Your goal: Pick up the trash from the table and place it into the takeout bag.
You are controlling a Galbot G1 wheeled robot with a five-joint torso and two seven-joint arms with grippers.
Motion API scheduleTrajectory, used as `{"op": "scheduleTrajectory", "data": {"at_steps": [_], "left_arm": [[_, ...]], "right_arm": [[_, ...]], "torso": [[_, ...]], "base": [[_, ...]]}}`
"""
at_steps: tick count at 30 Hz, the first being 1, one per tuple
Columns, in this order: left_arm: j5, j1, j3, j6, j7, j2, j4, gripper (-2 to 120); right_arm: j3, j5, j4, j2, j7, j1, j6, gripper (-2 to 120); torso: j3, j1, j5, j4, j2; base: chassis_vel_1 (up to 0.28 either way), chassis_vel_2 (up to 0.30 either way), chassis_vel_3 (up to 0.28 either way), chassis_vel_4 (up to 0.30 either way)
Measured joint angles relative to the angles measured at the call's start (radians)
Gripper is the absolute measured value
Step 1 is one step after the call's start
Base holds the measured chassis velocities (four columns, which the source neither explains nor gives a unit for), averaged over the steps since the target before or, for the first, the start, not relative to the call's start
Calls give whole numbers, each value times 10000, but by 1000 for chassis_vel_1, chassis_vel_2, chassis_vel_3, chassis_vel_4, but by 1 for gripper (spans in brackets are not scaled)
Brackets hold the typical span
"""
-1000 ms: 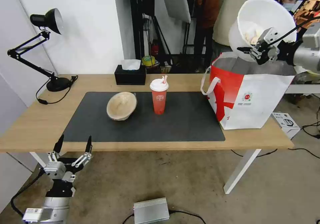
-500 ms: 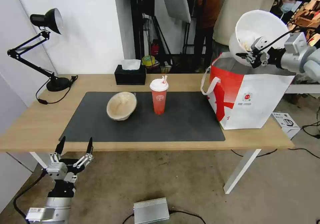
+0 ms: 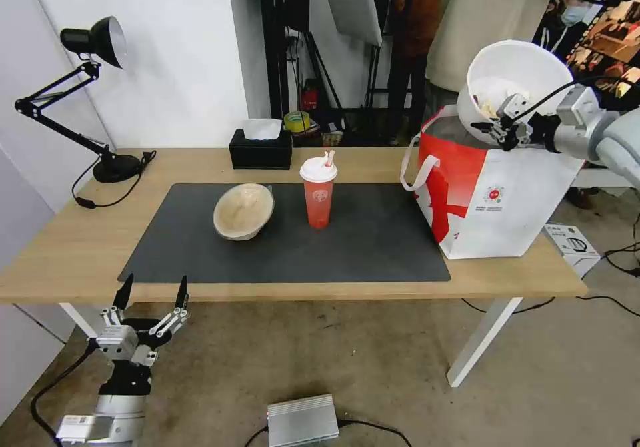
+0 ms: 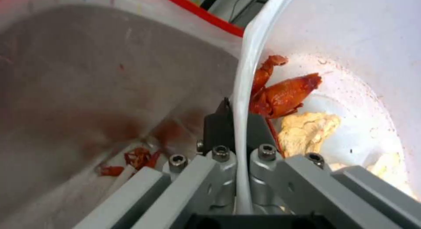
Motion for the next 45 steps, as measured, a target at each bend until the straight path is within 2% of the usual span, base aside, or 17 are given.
{"op": "scheduleTrajectory", "data": {"at_steps": [20,22,23,26,28,30,31,33,34,37,39,43,45], "left_arm": [[20,-7,-7,-32,303,-183,69,100],[20,-6,-5,-32,321,-180,71,100],[20,-6,-5,-32,321,-180,71,100],[24,-6,-4,-32,348,-174,73,100],[24,-5,-4,-32,354,-174,73,100],[27,2,10,-36,388,-180,72,100],[27,2,10,-36,388,-180,72,100],[29,6,16,-39,398,-182,73,100],[29,6,16,-39,398,-182,73,100],[30,4,17,-41,404,-170,76,100],[29,3,17,-42,405,-160,76,100],[24,3,18,-43,408,-145,71,100],[22,4,17,-43,409,-145,69,100]], "right_arm": [[46,-209,-443,206,218,-217,146,1],[70,-202,-420,194,265,-229,149,8],[70,-202,-420,194,265,-229,149,8],[80,-174,-404,178,292,-227,150,24],[82,-170,-404,174,295,-222,150,25],[86,-157,-372,150,306,-211,150,39],[86,-157,-372,150,306,-211,150,39],[93,-147,-325,115,314,-211,150,48],[93,-147,-325,115,314,-211,150,48],[98,-135,-277,72,318,-186,150,64],[98,-133,-264,55,319,-175,150,67],[98,-116,-187,17,321,-148,138,86],[98,-112,-169,9,321,-147,135,89]], "torso": [[0,0,0,1,0],[0,0,0,0,0],[0,0,0,0,0],[0,0,0,1,0],[0,0,0,1,0],[0,0,0,0,0],[0,0,0,0,0],[0,0,0,1,0],[0,0,0,1,0],[0,0,0,1,0],[0,0,0,1,0],[0,0,0,1,0],[0,0,0,1,0]], "base": [[0,0,0,0],[0,0,0,0],[0,0,0,0],[0,0,0,0],[0,0,0,0],[0,0,0,0],[0,0,0,0],[0,0,0,0],[0,0,0,0],[0,0,0,0],[0,0,0,0],[0,0,0,0],[0,0,0,0]]}}
